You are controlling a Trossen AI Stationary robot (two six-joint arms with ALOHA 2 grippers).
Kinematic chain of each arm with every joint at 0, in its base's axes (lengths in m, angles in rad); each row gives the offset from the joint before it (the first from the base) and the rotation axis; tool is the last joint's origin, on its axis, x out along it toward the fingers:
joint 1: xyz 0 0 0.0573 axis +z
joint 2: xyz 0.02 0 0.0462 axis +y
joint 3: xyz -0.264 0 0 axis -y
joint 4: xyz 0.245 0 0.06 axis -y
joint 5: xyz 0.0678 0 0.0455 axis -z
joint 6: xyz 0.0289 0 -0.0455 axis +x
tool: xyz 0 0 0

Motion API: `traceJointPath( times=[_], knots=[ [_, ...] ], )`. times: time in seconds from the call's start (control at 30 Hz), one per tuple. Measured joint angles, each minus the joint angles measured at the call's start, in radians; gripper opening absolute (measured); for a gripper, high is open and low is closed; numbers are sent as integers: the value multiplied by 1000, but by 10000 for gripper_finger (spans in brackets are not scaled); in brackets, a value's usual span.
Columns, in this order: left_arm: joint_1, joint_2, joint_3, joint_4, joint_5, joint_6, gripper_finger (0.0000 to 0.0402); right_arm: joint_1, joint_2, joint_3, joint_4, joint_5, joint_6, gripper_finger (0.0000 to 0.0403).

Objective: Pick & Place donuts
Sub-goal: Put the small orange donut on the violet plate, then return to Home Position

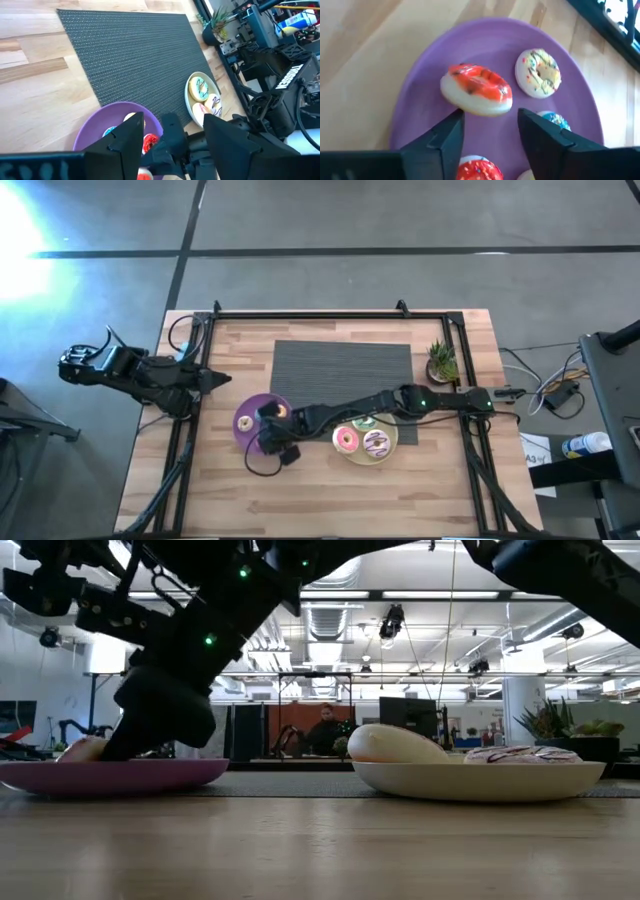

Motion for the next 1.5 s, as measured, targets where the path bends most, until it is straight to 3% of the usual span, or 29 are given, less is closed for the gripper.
traceJointPath(
  times=[0.23, 0.53, 0.77, 0.97, 1.1, 1.33, 1.4, 1.5],
  knots=[
    [0, 0, 0, 0, 0, -1, 180, 12, -4, 50, -42, 4, 47, 198],
    [0, 3, 0, -1, -8, 15, 180, 8, -34, 61, -280, 77, 219, 198],
    [0, 17, 0, 6, -8, 67, 180, 12, -153, 61, -289, 77, 383, 192],
    [0, 22, 0, 29, -27, 130, 180, 20, -254, 32, -313, 80, 412, 182],
    [0, 23, 0, 28, -38, 134, 180, 37, -343, -87, -296, 69, 516, 180],
    [0, 23, 0, 28, -52, 149, 180, 56, -519, -529, -175, 141, 772, 174],
    [0, 23, 0, 26, -52, 155, 180, 73, -615, -602, -162, 231, 817, 172],
    [0, 23, 0, 17, -56, 167, 180, 108, -842, -739, -158, 510, 845, 171]
  ],
)
